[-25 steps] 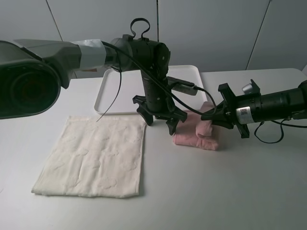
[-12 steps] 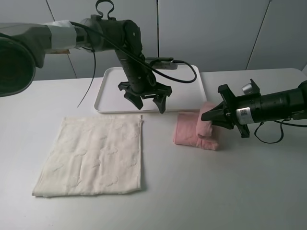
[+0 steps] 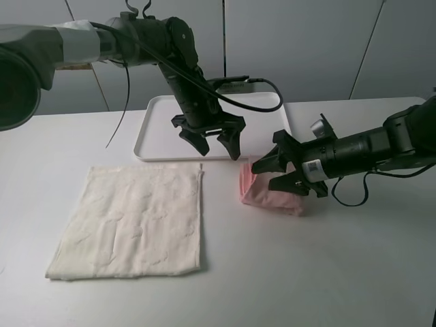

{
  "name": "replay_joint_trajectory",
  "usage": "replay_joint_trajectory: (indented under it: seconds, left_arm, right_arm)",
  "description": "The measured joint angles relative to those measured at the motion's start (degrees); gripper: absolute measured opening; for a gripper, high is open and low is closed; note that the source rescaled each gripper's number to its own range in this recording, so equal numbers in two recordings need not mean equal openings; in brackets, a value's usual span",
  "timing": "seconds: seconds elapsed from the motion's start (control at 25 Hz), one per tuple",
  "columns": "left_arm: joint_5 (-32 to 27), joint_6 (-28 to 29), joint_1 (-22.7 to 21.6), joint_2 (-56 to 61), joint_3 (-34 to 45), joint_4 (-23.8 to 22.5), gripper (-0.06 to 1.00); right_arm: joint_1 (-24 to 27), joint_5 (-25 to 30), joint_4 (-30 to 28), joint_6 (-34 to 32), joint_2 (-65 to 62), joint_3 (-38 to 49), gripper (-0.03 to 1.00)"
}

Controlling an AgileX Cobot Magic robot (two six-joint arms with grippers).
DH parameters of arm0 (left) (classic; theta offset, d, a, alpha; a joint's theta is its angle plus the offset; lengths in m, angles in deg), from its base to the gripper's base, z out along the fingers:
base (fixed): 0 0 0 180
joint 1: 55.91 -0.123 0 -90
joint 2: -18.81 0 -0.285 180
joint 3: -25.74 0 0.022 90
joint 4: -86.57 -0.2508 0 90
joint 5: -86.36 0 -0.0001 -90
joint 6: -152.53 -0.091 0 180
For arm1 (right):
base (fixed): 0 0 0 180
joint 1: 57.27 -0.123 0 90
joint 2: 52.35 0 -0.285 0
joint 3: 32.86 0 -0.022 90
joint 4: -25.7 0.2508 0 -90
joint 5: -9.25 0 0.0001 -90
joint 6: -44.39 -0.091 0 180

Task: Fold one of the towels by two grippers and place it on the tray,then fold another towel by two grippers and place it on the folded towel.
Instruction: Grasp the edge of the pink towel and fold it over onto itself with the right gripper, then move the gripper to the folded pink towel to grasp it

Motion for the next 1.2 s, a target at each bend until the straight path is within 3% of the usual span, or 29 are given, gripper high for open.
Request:
replay_joint_trajectory:
  seconds: [0.12, 0.52, 0.64, 0.92, 1.2]
  left_arm:
    - [-0.38, -0.71, 0.00, 0.48, 0.00, 0.12, 0.98]
    - [-1.70, -2.82, -2.86, 3.73, -2.77, 0.12, 0.98]
    - [-1.80, -3.71, -5.07, 3.86, -4.30, -0.08, 0.98]
    - [-1.92, -5.11, -8.14, 3.90, -4.99, -0.70, 0.98]
    - [-1.92, -6.45, -8.14, 3.90, -4.99, -0.70, 0.98]
  right_arm:
    - [-0.19, 0.00, 0.15, 0.11, 0.00, -0.14, 0.78]
    - [1.31, -1.16, -0.11, -0.36, -6.10, -1.98, 0.79]
    - [4.13, -2.43, -4.69, -4.69, -8.18, -3.65, 0.79]
    - [10.17, -6.47, -25.11, -19.04, -8.51, -5.56, 0.79]
    - [10.26, -6.01, -28.62, -21.65, -2.79, -5.81, 0.79]
